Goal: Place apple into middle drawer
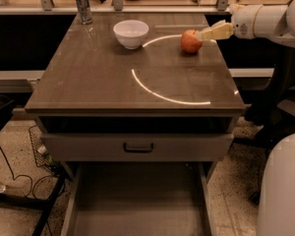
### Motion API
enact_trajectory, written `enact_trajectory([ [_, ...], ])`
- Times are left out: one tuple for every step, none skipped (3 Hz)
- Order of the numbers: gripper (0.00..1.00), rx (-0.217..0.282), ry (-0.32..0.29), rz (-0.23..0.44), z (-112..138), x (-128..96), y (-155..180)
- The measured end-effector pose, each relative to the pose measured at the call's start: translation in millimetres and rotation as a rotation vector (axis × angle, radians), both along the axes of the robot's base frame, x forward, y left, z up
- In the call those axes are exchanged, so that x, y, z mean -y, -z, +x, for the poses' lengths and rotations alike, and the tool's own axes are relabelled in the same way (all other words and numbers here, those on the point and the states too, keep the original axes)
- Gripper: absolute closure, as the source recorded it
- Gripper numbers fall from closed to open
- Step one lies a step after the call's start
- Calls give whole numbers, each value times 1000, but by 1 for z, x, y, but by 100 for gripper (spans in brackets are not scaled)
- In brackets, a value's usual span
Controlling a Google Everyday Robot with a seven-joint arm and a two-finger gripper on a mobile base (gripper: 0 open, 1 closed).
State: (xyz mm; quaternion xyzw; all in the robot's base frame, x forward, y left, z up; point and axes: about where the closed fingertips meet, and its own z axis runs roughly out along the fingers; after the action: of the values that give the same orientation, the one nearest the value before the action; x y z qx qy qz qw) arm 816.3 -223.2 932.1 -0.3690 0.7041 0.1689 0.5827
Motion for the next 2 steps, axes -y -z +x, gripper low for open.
enact_trajectory([
  [0,-36,27,28,2,-6,20],
  [0,-72,12,80,2,-16,37],
])
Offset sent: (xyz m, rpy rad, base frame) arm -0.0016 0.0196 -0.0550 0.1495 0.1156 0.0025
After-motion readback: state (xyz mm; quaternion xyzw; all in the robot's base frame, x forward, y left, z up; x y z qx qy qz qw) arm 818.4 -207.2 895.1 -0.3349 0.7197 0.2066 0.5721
